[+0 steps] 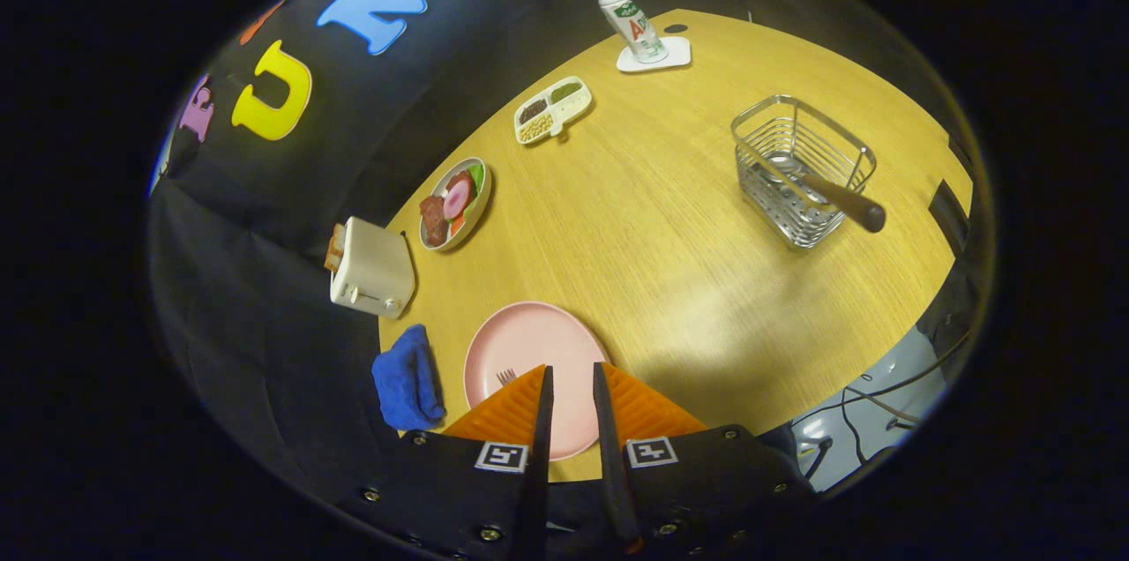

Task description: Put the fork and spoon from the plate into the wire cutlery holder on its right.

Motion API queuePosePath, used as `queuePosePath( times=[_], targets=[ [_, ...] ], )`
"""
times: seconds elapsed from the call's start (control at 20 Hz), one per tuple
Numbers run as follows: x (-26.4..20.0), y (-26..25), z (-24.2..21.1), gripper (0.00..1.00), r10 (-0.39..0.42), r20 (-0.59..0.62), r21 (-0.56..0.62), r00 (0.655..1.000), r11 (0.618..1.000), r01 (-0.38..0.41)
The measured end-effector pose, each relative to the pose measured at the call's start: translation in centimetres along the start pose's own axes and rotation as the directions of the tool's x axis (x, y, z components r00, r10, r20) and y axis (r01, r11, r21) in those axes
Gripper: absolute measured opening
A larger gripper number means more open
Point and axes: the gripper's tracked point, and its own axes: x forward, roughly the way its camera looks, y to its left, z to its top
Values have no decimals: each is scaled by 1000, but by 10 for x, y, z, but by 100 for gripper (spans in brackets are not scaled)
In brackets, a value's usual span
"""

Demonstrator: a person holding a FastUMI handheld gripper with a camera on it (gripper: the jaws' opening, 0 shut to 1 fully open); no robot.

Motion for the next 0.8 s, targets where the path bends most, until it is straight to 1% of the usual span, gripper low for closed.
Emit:
queuePosePath(
  times=[0.25, 0.45, 0.6, 0.8],
  targets=[
    [21, 29, -37, 26, 29, -99, -55, 995, 998, -34],
    [34, 50, -73, 26, 40, -189, -108, 981, 992, -61],
    [40, 58, -99, 26, 37, -250, -149, 968, 986, -76],
    [43, 57, -127, 26, 9, -316, -187, 949, 980, -72]
  ],
)
